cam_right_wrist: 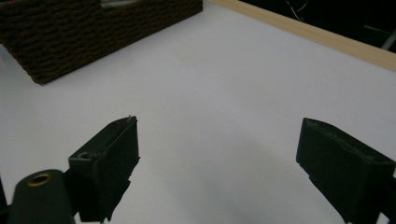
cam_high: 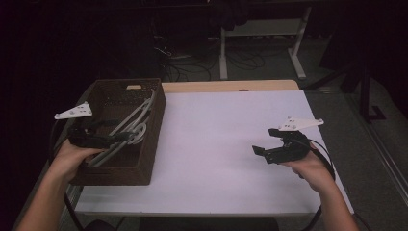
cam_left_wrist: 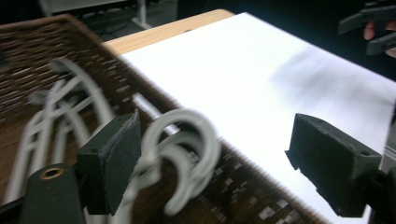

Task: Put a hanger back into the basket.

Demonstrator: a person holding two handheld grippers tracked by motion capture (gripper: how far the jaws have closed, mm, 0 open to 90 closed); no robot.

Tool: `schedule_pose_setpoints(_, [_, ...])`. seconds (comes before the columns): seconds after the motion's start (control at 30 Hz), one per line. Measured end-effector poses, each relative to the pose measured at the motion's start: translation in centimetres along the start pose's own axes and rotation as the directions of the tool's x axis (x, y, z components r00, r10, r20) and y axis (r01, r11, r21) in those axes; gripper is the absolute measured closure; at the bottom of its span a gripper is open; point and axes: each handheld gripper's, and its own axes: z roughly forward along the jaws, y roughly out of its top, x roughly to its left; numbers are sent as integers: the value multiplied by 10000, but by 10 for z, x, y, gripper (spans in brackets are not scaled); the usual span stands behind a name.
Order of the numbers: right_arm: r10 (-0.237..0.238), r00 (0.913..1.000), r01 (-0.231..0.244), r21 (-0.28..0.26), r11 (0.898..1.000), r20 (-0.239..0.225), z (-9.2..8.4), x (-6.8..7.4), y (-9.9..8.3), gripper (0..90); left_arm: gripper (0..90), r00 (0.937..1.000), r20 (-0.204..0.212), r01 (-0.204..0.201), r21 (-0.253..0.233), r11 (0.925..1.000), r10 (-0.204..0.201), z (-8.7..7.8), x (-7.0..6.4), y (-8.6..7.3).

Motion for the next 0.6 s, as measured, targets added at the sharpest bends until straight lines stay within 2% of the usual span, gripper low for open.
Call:
schedule_pose_setpoints(0.17, [-121,9998,116,-246,9996,-186,-8,4,9,39,135,9984,322,-457,-95,9989,460,16,-19,4])
schedule_pose_setpoints(0.33, [-177,9995,163,-555,9983,-252,-14,3,15,6,48,9951,487,-861,-34,9963,862,31,-33,5])
schedule_pose_setpoints(0.43, [-204,9994,183,-724,9972,-287,-17,3,18,5,7,9915,673,-1119,-14,9937,1118,37,-40,4])
schedule_pose_setpoints(0.53, [-248,9994,228,-776,9967,-247,-18,3,19,5,7,9893,847,-1209,183,9925,1190,42,-42,3])
schedule_pose_setpoints(0.6, [-240,9995,221,-795,9966,-227,-18,2,19,5,7,9895,871,-1166,131,9931,1150,42,-42,2])
